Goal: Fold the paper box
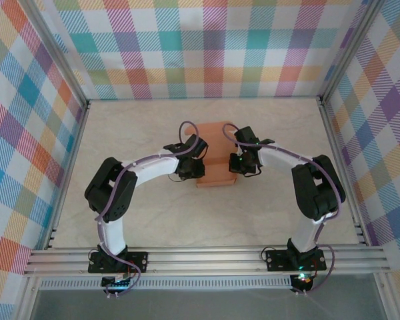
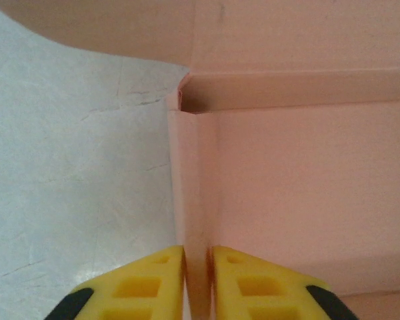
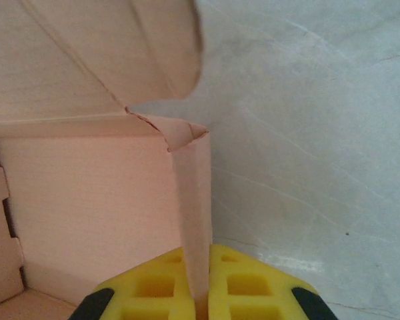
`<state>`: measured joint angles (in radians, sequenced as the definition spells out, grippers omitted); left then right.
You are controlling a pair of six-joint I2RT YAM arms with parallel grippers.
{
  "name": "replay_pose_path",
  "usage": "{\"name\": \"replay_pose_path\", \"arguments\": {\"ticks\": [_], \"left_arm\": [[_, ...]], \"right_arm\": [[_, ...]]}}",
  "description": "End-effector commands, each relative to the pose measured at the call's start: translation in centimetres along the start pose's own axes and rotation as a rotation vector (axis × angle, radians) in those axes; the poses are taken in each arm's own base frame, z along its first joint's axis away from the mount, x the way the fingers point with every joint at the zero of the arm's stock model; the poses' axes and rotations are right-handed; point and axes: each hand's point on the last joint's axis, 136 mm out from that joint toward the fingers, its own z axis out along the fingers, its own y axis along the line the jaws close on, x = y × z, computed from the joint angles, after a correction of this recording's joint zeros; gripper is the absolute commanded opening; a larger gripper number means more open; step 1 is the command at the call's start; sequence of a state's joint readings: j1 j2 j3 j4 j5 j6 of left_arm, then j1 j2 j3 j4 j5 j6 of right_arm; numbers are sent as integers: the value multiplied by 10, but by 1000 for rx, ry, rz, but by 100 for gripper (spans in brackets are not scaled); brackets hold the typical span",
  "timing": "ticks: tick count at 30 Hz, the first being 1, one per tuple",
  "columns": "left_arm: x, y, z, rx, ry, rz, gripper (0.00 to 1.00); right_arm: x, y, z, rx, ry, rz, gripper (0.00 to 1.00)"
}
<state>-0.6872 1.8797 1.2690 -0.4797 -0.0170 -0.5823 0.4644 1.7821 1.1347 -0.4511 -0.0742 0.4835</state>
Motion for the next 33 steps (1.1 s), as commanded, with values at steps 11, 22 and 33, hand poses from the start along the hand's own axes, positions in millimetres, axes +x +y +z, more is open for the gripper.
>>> {"name": "replay_pose_path", "arguments": {"ticks": [11,22,33], "left_arm": [[23,-7,15,-6,91,23,8],[11,16,8,-188,41,24,0],[7,37,13,-405,16,28,0]], "right_arm": [[-7,29,1,-134,-18,-5,0],[-5,26,0,-40,-56,1,0],[8,42,15,70,-88,18,0]]}}
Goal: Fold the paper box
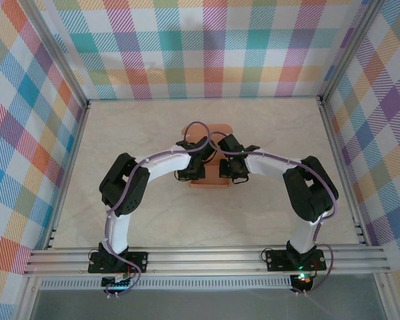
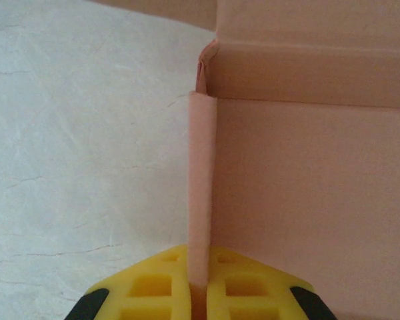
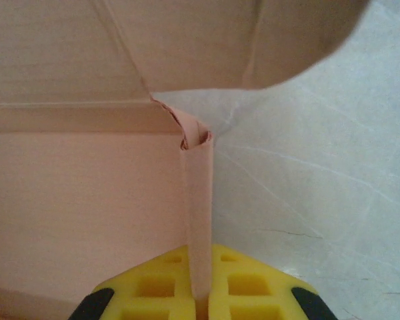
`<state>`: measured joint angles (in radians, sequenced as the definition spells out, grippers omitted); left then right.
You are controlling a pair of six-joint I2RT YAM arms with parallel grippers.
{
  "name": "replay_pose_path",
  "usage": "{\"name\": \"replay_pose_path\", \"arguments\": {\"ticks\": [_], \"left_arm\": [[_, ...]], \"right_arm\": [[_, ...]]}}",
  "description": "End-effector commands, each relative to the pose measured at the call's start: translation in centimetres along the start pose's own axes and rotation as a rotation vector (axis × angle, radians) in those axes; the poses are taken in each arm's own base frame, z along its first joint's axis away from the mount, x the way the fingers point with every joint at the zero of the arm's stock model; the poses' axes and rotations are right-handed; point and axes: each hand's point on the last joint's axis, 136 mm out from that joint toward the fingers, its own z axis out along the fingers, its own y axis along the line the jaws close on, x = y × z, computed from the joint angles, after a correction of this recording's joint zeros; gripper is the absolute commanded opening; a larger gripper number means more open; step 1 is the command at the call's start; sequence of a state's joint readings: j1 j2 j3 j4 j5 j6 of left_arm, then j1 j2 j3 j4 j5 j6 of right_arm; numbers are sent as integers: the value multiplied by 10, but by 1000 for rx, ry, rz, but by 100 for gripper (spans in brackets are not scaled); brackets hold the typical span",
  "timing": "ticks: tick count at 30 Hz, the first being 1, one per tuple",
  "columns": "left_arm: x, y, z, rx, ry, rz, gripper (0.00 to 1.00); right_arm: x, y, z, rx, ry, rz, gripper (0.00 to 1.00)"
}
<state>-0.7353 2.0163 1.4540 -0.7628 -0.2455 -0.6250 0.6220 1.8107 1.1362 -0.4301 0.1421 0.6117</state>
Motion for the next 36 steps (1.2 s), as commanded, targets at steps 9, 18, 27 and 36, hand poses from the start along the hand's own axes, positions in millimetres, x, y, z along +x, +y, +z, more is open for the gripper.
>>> {"name": "replay_pose_path", "arguments": {"ticks": [9,18,27,36], "left_arm": [[2,-17,-3,68,-18,-50,22],[-20,-22,-33,122,-101,-80,30],[-17,-2,-33,68,-125,-86,43],[-7,1,-17,76,-87,-104,45]], "right_arm": [[-11,19,-2,-73,-13,54,0],[-12,16,-3,-67,-16,48,0],[-12,14,0,-63,-9,51,3],[-19,13,-9,-66,-43,44,32]]}}
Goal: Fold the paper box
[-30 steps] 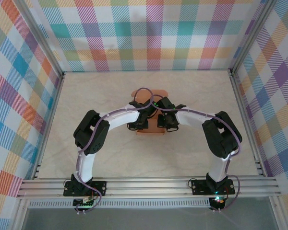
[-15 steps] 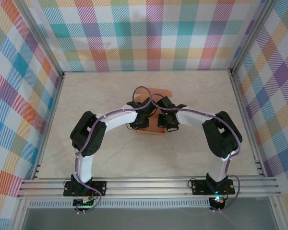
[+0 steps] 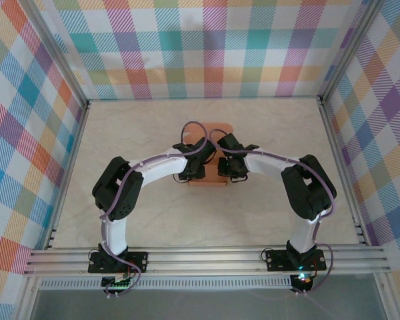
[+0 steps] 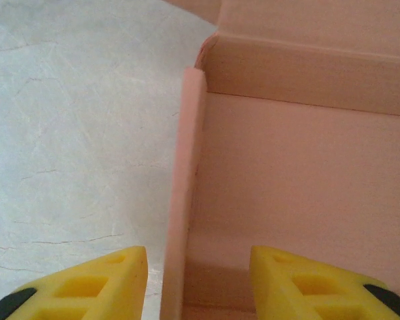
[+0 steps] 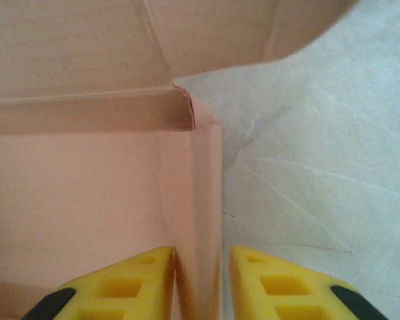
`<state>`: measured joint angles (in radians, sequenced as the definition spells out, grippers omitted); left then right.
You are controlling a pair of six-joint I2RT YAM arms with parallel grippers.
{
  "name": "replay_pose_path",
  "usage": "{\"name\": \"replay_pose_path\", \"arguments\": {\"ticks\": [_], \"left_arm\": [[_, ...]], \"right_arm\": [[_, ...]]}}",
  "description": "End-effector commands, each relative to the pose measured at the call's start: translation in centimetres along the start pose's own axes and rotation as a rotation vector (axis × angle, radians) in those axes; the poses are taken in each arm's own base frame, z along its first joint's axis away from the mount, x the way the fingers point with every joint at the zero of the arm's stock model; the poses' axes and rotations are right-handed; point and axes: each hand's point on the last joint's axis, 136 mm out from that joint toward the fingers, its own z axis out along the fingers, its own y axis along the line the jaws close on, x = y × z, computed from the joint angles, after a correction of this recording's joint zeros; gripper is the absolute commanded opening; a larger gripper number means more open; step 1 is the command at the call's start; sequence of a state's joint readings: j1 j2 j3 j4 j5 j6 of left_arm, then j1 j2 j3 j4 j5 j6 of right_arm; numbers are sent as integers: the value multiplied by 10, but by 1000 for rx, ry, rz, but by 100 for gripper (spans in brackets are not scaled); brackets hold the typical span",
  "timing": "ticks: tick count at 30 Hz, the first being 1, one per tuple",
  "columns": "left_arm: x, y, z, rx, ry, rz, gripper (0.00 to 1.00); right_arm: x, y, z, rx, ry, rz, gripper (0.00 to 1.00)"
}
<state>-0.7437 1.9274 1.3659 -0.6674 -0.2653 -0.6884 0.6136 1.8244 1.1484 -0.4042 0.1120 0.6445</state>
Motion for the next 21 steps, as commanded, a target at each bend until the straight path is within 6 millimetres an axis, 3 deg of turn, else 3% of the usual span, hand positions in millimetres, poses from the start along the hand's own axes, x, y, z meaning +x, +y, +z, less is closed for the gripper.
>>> {"name": "replay_pose_path", "arguments": {"ticks": [1,21], "left_arm": [[-2,1,-3,21,-8,-24,45],[-13,13,-15,87,-59,-86,43]], "right_arm": [[-14,8,-13,-33,-44,0,33],[-20,3,-40,-97,-131,-2,42]]}}
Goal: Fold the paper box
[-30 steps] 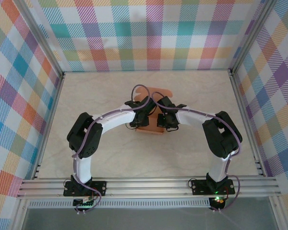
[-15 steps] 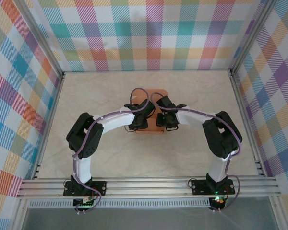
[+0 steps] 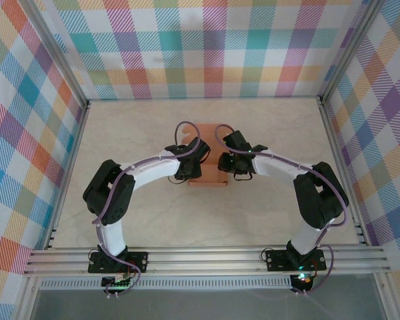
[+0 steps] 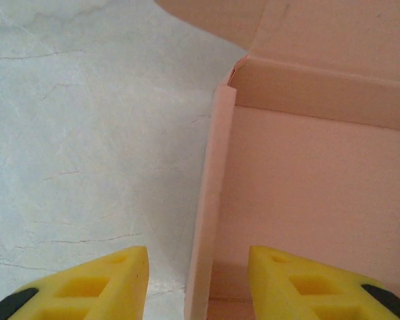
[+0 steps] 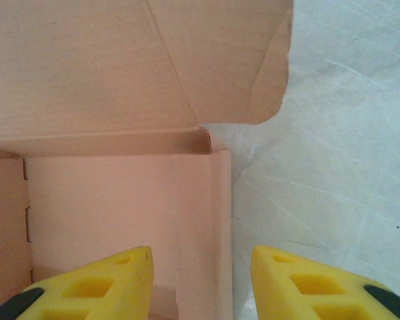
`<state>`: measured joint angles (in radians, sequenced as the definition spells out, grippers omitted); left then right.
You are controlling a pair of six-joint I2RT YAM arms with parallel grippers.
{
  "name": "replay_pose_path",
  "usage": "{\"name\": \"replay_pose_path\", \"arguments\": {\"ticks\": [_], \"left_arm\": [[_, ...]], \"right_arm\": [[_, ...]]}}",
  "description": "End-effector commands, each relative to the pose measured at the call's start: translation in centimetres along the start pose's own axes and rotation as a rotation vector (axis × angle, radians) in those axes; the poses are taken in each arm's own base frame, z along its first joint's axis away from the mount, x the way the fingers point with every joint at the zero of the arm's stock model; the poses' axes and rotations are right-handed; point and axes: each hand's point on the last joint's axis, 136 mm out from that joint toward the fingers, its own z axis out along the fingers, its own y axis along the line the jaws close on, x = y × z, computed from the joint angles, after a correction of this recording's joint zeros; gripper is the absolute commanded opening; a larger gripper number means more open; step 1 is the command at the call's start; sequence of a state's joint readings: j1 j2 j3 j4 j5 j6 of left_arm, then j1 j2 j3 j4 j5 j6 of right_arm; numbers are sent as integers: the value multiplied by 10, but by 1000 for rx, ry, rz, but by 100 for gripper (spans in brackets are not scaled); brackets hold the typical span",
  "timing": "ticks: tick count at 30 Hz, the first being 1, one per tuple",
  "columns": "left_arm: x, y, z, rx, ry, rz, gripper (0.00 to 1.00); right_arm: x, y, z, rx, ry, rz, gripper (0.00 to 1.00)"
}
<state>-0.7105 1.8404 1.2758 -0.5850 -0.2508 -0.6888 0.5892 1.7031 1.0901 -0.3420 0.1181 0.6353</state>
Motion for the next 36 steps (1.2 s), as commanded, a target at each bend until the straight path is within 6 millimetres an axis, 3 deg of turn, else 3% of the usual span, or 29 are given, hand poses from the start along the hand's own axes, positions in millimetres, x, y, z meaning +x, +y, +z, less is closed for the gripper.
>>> {"name": "replay_pose_path", "arguments": {"ticks": [1,6,14,32,36], "left_arm": [[-5,2,-5,42,-10,-42,42],[-3,4,1,55,17,-62,36],[0,-2,4,87,38,-73,24],[5,-14,4,187,51,-103,21],[7,-14,7,187,57,-101,20]], "right_arm": [[0,3,-10,-47,-22,-21,42],[5,-2,-8,-40,-6,-24,37],[7,-7,16,30,60,-35,23],[5,-33,27,241,78,-140,3],[4,-35,30,268,86,-166,9]]}}
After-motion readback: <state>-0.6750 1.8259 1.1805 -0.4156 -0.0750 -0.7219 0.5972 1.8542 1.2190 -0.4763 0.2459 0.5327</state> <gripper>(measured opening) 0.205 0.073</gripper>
